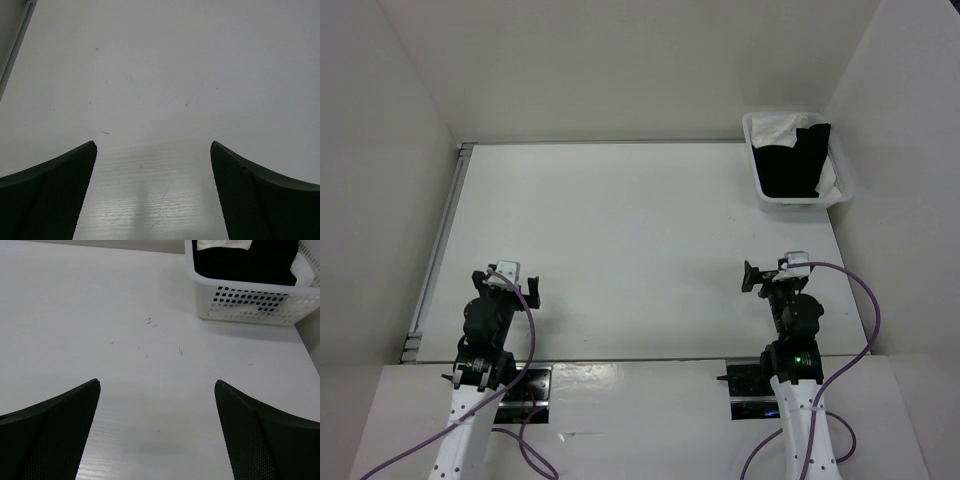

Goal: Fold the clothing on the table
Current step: Grab the skirt from the pile

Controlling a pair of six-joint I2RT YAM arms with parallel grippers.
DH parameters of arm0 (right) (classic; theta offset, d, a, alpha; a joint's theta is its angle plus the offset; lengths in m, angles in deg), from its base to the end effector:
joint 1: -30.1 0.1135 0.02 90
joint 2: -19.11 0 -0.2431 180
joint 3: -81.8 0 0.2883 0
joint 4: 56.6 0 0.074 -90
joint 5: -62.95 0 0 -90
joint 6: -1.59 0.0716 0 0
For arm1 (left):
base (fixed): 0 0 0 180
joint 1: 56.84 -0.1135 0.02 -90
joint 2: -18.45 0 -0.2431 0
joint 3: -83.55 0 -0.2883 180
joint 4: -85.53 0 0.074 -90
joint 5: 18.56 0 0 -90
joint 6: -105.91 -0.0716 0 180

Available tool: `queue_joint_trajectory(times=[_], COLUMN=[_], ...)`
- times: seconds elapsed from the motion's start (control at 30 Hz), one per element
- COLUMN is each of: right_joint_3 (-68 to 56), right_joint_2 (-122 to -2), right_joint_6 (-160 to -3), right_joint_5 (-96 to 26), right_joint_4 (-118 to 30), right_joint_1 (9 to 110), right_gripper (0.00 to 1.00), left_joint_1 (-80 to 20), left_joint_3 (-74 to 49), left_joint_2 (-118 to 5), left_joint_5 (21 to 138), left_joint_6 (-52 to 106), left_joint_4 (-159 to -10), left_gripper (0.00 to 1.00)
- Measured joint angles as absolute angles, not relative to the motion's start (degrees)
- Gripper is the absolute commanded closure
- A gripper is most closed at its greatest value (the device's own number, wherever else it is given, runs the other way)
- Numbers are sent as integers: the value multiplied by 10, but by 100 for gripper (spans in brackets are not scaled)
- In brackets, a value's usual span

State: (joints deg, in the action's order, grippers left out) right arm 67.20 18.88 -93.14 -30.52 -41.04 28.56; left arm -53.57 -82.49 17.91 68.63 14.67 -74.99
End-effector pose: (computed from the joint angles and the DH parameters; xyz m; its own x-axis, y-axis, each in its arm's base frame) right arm 0.2017 -0.0011 0.1830 -0.0179 -0.0819 -0.9965 -0.0353 0.9961 -0.0812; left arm 0.2019 -0.0080 0.1673 -0.1052 0.0277 -0.9941 0.0106 0.9996 0.0267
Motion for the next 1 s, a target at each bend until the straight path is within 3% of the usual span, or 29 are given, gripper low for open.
queue_joint_trajectory(times=[0.47,0.7,1.0], right_joint_3=[669,565,295], right_joint_2=[189,185,-81], right_joint_6=[-939,-919,-933], right_joint_5=[-313,-282,-291], right_joint_4=[-407,-446,-459], right_joint_1=[286,286,272], right_gripper=[1,1,1], left_joint_1=[-536,-536,-536], left_joint_3=[-825,-825,-825], left_joint_2=[179,179,180], left_joint_5=[686,686,686], left_joint_6=[147,147,147], left_joint_4=[-750,-750,-750], left_gripper=[0,0,0])
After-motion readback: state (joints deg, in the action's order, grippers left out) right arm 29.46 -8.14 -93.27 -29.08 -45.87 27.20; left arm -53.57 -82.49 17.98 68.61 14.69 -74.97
